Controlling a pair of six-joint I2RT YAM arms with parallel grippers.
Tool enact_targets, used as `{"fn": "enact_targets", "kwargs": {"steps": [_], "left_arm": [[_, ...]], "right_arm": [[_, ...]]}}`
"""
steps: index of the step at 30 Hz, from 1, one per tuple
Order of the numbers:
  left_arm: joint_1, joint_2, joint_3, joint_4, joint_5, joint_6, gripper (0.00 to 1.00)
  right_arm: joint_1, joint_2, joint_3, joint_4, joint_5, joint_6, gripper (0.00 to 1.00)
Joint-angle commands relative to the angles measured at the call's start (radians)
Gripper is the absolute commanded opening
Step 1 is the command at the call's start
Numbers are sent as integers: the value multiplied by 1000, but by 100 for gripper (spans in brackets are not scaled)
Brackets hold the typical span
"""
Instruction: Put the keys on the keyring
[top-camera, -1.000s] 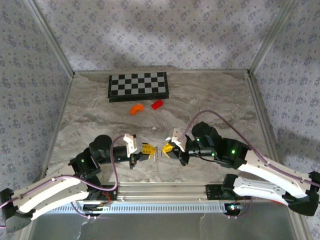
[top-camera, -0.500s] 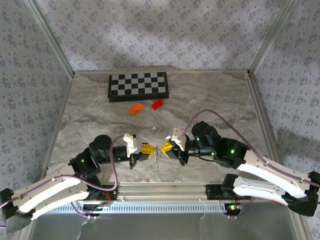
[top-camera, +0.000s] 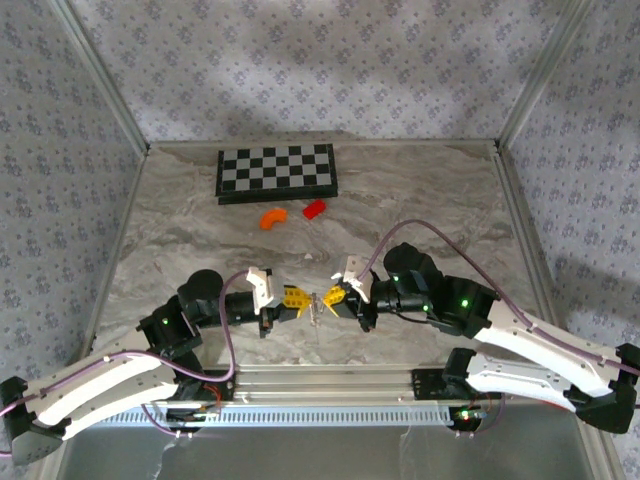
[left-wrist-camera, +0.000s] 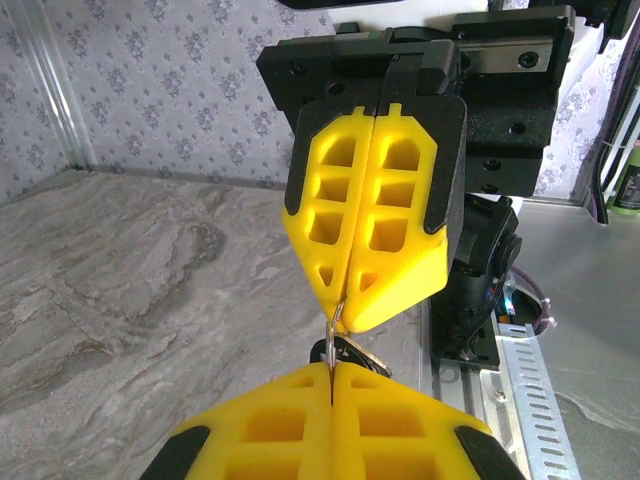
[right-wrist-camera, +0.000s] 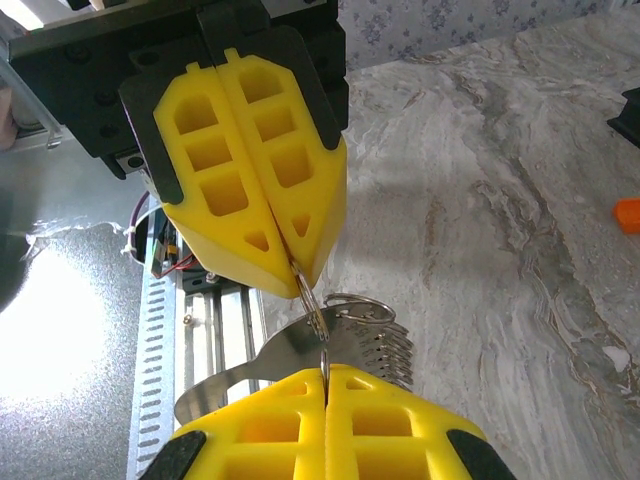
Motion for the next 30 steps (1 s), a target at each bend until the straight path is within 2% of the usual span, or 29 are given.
{"fn": "enact_targets", "kwargs": {"steps": [1, 30], "left_arm": [[-3, -3, 15, 51, 23, -9, 0], [-3, -3, 4, 64, 27, -15, 0]], "right_arm": [[-7, -6, -11, 33, -22, 18, 0], [-18, 3, -25, 101, -47, 35, 0]]}}
